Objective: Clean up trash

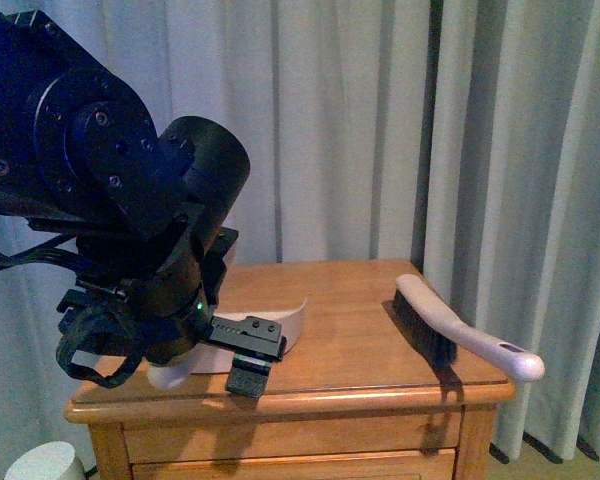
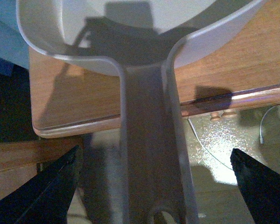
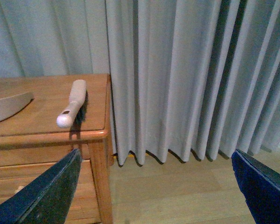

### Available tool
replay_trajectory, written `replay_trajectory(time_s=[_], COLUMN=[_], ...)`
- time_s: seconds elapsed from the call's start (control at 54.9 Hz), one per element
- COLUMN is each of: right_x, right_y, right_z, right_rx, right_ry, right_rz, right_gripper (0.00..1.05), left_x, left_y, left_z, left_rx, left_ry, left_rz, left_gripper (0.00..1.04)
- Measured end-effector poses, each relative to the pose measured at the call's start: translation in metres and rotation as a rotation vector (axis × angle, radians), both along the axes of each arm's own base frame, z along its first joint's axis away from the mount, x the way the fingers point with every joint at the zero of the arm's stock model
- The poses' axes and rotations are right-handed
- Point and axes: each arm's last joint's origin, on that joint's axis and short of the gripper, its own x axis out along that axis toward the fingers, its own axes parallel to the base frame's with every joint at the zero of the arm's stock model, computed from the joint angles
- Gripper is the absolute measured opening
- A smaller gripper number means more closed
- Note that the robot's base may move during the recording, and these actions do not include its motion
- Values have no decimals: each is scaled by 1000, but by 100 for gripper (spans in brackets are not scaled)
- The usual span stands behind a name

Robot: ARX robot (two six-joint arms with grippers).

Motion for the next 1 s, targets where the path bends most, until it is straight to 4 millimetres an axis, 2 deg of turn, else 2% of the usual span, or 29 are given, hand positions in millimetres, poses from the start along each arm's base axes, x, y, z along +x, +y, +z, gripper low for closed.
replay_trajectory(time_s=[0.2, 0.474, 0.619, 0.856, 1.002], right_x=[0, 0, 0, 0, 0], right_y=[0, 0, 0, 0, 0], right_z=[0, 0, 0, 0, 0], right_rx=[0, 0, 0, 0, 0], right_ry=[0, 0, 0, 0, 0], right_rz=[0, 0, 0, 0, 0], right_gripper=[97, 97, 97, 97, 97], left_x=[0, 0, 0, 3, 3], left_y=[0, 0, 0, -1, -2], left_z=[-1, -2, -2, 1, 15], left_rx=[-1, 4, 9, -3, -37], left_ry=[0, -8, -10, -61, -169], left_rz=[3, 9, 13, 20, 15], left_gripper=[94, 49, 29, 28, 28])
